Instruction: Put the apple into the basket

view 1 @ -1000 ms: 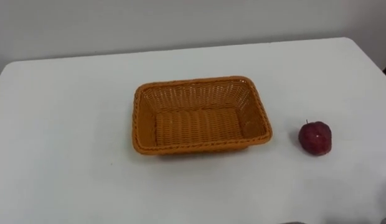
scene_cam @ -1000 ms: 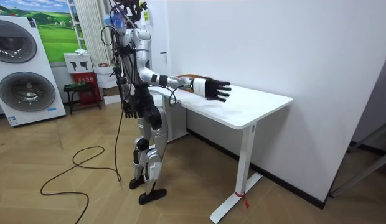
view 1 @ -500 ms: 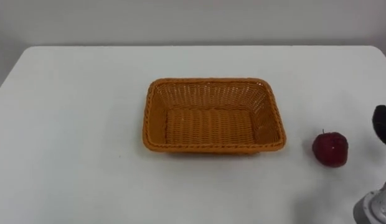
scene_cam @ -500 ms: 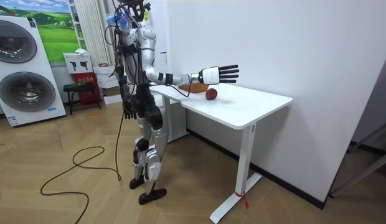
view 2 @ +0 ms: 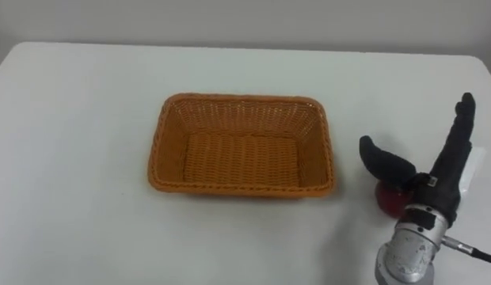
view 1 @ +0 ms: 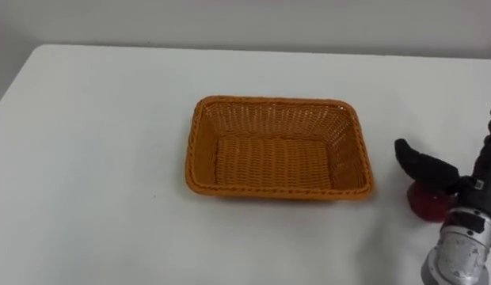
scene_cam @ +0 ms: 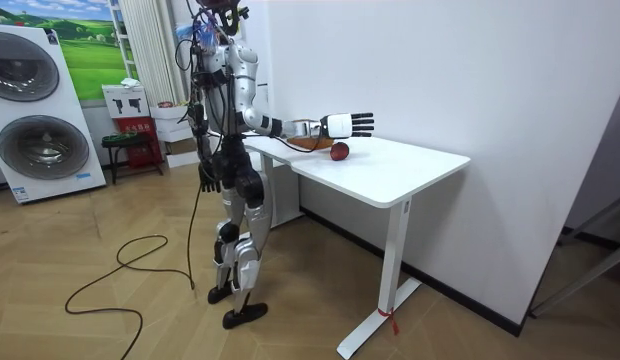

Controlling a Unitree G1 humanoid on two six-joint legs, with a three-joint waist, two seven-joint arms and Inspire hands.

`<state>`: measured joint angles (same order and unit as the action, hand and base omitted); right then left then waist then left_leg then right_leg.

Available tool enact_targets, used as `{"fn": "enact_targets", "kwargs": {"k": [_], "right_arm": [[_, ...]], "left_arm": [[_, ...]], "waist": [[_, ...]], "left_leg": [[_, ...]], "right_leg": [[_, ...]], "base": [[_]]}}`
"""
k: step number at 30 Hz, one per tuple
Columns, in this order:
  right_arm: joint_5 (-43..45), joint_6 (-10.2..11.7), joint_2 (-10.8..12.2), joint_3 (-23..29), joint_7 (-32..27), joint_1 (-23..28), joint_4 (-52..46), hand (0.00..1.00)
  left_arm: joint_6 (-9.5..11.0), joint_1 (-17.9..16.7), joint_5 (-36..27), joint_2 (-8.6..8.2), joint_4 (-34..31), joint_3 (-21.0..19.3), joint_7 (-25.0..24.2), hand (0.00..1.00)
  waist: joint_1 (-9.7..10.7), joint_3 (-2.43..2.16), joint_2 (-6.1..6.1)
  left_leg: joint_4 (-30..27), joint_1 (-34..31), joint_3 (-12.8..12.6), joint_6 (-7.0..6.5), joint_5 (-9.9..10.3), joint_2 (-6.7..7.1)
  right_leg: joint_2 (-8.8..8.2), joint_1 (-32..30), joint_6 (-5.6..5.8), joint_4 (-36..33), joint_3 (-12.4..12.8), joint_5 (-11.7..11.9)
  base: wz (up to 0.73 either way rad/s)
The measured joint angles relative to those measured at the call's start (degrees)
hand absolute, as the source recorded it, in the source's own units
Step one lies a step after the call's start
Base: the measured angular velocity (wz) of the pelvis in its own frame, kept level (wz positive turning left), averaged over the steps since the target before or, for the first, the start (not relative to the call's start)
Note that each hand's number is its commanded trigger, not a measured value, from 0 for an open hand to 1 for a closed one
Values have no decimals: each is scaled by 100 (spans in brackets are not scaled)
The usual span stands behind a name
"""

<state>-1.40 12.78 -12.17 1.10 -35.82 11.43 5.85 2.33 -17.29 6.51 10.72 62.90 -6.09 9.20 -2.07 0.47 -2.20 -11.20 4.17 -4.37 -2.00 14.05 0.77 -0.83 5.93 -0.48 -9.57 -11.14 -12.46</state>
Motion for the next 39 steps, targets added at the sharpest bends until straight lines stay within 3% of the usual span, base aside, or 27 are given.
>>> {"fn": "enact_targets", "kwargs": {"k": [17,20,22,26,27,28,35,37,39], "right_arm": [[347,-32,0,-95,354,224,1211,0],[307,52,5,-95,355,165,1463,0],[221,112,6,-100,358,133,1668,0],[302,172,37,-98,363,155,1847,0],[383,216,48,-97,361,166,1899,13],[446,231,78,-90,360,166,1929,100],[873,503,103,-14,267,161,2319,100],[1013,678,41,91,213,157,2519,100],[1107,689,-55,111,147,161,2576,100]], "left_arm": [[-52,-12,-8,-4,-101,67,2,0],[-66,-5,-8,-16,-101,70,11,0],[-63,-6,-19,-16,-83,72,21,0],[-72,-62,-17,-16,-32,69,22,0],[-81,-89,-16,-16,-32,68,22,0],[-93,-106,-10,-15,-33,64,22,0],[-100,-107,-2,-15,-34,59,-49,0],[-57,-99,-3,-26,-37,59,-86,0],[-43,-98,0,-31,-39,60,-85,0]], "waist": [[28,-44,56],[41,-44,63],[28,-83,36],[30,-85,5],[44,-87,-1],[53,-91,-5],[61,-115,14],[66,-117,9],[68,-117,8]], "left_leg": [[47,167,-11,1,0,-3],[45,230,-21,0,0,-1],[39,246,-21,0,0,-5],[24,239,-22,0,0,0],[7,229,-21,0,0,0],[-17,214,-20,0,0,-1],[-44,245,-24,-2,1,-11],[-41,251,-24,-2,1,-10],[-41,249,-16,-2,1,-8]], "right_leg": [[1,164,0,6,72,0],[-5,230,1,5,2,0],[-7,264,1,4,-13,0],[-13,275,1,16,-22,0],[-17,285,1,26,-25,0],[-19,302,7,55,-28,3],[-10,323,6,79,-22,26],[-10,324,7,79,-15,31],[-9,323,8,79,-12,32]], "base": [[0],[4],[9],[2],[4],[5],[0],[0],[0]]}}
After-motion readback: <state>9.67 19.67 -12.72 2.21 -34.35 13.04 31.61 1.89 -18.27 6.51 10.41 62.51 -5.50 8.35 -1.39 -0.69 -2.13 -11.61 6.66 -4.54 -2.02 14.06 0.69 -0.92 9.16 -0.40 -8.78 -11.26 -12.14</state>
